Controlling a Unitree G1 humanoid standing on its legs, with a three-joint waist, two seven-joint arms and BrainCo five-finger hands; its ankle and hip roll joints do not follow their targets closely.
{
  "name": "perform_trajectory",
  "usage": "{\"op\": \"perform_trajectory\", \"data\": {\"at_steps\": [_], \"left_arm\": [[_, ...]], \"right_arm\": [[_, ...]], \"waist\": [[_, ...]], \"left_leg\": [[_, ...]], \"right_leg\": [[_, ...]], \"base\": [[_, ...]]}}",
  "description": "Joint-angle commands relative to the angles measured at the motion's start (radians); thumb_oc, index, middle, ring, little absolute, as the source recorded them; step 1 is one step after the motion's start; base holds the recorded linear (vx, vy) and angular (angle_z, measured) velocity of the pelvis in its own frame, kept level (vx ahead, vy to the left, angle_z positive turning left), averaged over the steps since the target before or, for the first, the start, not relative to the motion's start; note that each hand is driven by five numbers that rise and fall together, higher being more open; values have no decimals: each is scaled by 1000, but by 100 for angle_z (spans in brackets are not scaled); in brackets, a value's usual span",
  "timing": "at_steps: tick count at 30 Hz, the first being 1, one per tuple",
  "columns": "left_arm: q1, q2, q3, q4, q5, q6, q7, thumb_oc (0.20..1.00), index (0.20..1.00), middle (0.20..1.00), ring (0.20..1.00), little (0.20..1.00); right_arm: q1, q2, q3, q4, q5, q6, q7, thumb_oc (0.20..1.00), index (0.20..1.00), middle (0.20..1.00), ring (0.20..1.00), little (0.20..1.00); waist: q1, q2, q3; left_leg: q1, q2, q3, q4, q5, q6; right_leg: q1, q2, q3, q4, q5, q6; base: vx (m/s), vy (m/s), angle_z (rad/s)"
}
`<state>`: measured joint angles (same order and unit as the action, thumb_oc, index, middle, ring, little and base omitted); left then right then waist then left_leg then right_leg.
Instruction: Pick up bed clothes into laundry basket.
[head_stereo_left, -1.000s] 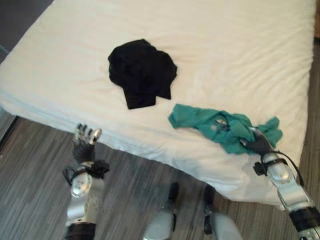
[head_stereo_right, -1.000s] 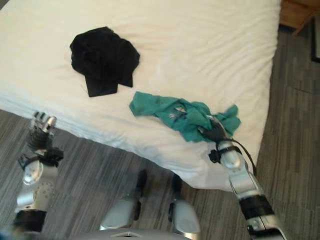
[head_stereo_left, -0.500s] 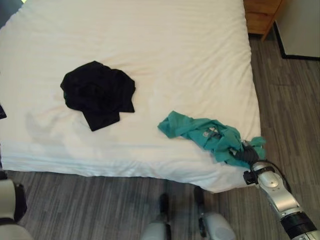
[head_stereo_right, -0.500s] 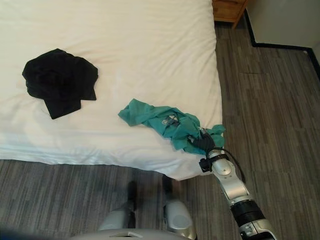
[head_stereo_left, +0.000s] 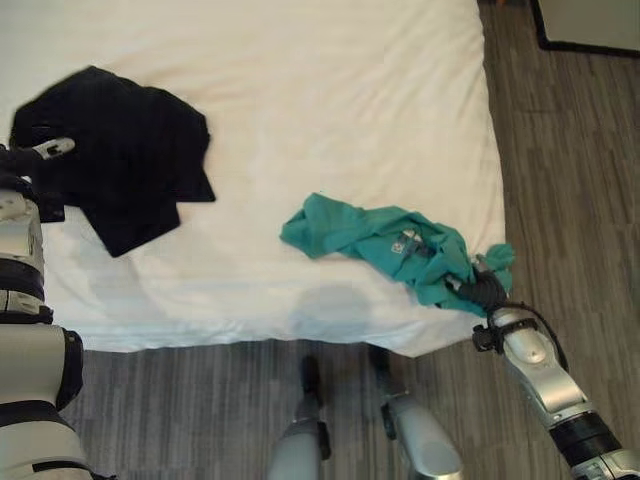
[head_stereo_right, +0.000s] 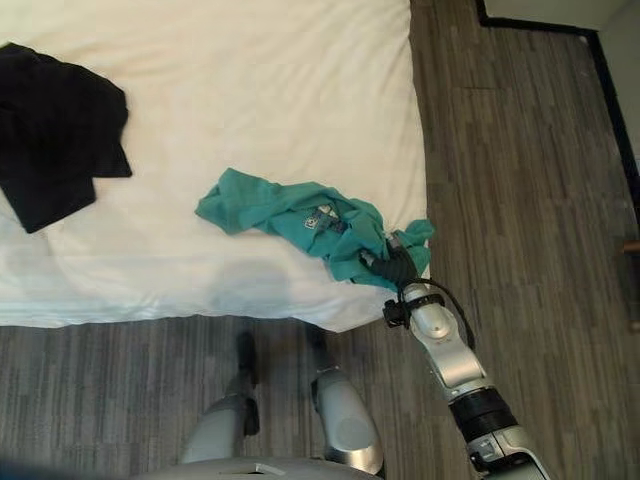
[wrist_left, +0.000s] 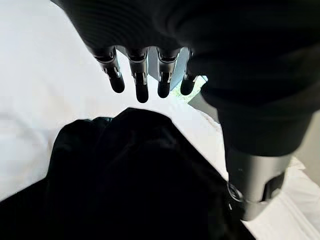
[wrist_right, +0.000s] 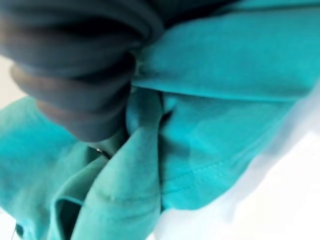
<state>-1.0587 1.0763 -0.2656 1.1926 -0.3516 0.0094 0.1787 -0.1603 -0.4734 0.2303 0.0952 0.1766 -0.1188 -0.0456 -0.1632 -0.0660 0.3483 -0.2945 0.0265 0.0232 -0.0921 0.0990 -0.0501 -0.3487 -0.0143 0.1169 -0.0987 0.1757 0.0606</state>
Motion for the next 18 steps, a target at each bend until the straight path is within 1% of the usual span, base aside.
{"op": "perform_trajectory", "data": {"at_steps": [1, 2, 4, 5, 6, 7, 8, 10, 11, 12, 13, 14, 15, 16, 18], "left_arm": [[-103, 65, 1, 41, -41, -23, 41, 1000, 1000, 1000, 1000, 1000], [-106, 66, 2, 50, -40, -19, 45, 1000, 1000, 1000, 1000, 1000], [-97, 58, 8, 58, -38, -12, 44, 1000, 1000, 1000, 1000, 1000], [-93, 57, 12, 55, -37, -12, 45, 1000, 1000, 1000, 1000, 1000], [-77, 45, 12, 70, -13, 2, 34, 1000, 1000, 1000, 1000, 1000], [-79, 36, 4, 72, 4, 11, 31, 1000, 1000, 1000, 1000, 1000], [-89, 14, -19, 64, 21, 13, 15, 1000, 1000, 1000, 1000, 1000], [-92, 9, -30, 59, 35, 13, 12, 1000, 1000, 1000, 1000, 1000], [-98, 10, -57, 56, 81, 15, -4, 702, 702, 702, 702, 702], [-117, -22, -121, -51, 169, 9, 21, 200, 200, 200, 200, 200], [-114, -24, -119, -55, 170, 12, 23, 200, 200, 200, 200, 200], [-116, -18, -152, -73, 165, 1, -18, 200, 200, 200, 200, 200], [-121, 2, -164, -99, 165, -13, -34, 200, 200, 200, 200, 200], [-121, 3, -164, -99, 165, -13, -34, 200, 200, 200, 200, 200], [-121, 19, -178, -151, 165, -30, -40, 200, 200, 200, 200, 200]], "right_arm": [[21, -23, -21, 37, 36, 17, -21, 200, 200, 200, 200, 200], [24, -26, -26, 30, 42, 11, -28, 200, 200, 200, 200, 200], [28, -19, -35, 20, 47, 10, -37, 200, 200, 200, 200, 200], [29, -20, -34, 20, 47, 11, -37, 200, 200, 200, 200, 200], [33, -15, -34, 27, 43, 12, -40, 200, 200, 200, 200, 200], [34, -15, -31, 28, 41, 14, -39, 200, 200, 200, 200, 200], [30, -10, -23, 38, 37, 14, -37, 200, 200, 200, 200, 200], [29, -11, -20, 37, 34, 11, -33, 200, 200, 200, 200, 200], [31, -11, -19, 36, 36, 7, -30, 200, 200, 200, 200, 200], [40, -5, -17, 31, 37, -5, -23, 200, 200, 200, 200, 200], [42, -5, -18, 30, 37, -5, -22, 200, 200, 200, 200, 200], [35, -8, -20, 38, 44, -6, -19, 200, 200, 200, 200, 200], [45, -10, -24, 40, 36, -11, -9, 200, 200, 200, 200, 200], [46, -10, -24, 39, 36, -11, -9, 200, 200, 200, 200, 200], [58, -15, -32, 39, 29, -13, 0, 200, 200, 200, 200, 200]], "waist": [[10, -15, 72], [5, -24, 88], [1, -35, 101], [0, -33, 97], [-4, -41, 106], [-6, -46, 108], [-9, -51, 110], [-9, -54, 110], [-9, -55, 110], [-9, -55, 110], [-7, -55, 110], [-7, -49, 107], [-5, -44, 104], [-5, -44, 105], [-4, -31, 96]], "left_leg": [[-25, -20, 16, 5, 15, 48], [-45, -12, 17, 5, 19, 46], [-78, -3, 22, 5, 29, 41], [-83, -3, 22, 5, 29, 40], [-98, 6, 27, 5, 24, 39], [-107, 8, 28, 5, 31, 37], [-105, 11, 24, 5, 23, 37], [-104, 13, 24, 5, 22, 37], [-99, 14, 27, 5, 21, 37], [-88, 14, 26, 5, 18, 38], [-86, 15, 26, 5, 18, 38], [-81, 13, 25, 5, 16, 39], [-69, 11, 22, 5, 11, 39], [-68, 11, 22, 5, 10, 39], [-52, 4, 20, 5, 4, 40]], "right_leg": [[37, 15, -14, 11, 19, 32], [19, 19, -14, 11, 26, 35], [-15, 25, -18, 11, 35, 39], [-19, 25, -18, 11, 36, 39], [-40, 33, -16, 11, 34, 43], [-51, 34, -14, 11, 40, 42], [-53, 42, -9, 11, 35, 43], [-53, 45, -5, 11, 35, 44], [-51, 48, -1, 11, 34, 43], [-44, 50, 1, 11, 32, 43], [-43, 50, 2, 11, 32, 43], [-38, 49, 1, 11, 30, 42], [-27, 47, 0, 11, 26, 40], [-26, 47, 0, 11, 25, 40], [-11, 44, -3, 11, 21, 37]], "base": [[-108, -43, -10], [-108, -52, -10], [-65, -25, -6], [-37, 3, -4], [-44, -6, -2], [-31, -5, -10], [-11, -10, -11], [11, -6, -7], [7, -20, -7], [6, -14, -11], [4, -24, -11], [4, -11, -6], [0, 0, 0], [0, 0, 0], [0, 0, 0]]}}
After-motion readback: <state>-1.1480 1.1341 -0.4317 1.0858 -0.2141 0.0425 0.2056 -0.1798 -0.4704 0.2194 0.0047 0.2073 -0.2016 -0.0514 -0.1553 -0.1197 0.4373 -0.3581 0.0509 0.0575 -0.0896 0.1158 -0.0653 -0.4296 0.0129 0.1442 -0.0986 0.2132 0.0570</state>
